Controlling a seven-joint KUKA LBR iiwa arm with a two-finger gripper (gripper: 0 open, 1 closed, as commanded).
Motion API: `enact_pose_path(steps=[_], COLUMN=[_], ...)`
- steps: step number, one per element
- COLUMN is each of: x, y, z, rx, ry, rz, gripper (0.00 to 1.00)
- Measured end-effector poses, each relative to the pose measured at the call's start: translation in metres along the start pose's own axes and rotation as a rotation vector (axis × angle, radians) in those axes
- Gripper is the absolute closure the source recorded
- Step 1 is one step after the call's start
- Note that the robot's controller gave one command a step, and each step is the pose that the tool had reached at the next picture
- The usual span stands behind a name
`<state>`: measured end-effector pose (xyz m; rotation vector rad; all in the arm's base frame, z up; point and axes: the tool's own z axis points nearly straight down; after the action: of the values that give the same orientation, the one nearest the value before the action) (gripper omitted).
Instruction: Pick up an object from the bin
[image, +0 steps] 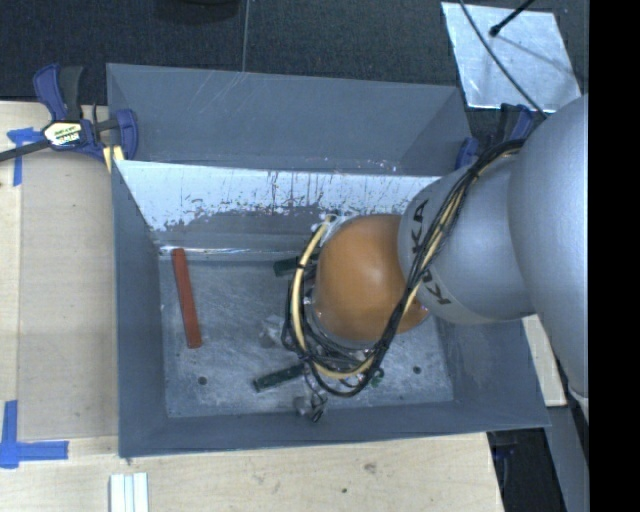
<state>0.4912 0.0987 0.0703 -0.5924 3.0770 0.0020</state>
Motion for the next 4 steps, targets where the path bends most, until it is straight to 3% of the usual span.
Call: enact_pose_path(steps=[2,3,4], x=[-0.002,-0.003,-0.005], y=[-0.001,-0.002,-0.002], z=[0.000,-0.001,-0.055], rx=[0.000,0.000,0.001], ry=[-0.002,-0.004,0.000], rz=[0.009,0.009,0.013], gripper=[0.00,1.00,1.00])
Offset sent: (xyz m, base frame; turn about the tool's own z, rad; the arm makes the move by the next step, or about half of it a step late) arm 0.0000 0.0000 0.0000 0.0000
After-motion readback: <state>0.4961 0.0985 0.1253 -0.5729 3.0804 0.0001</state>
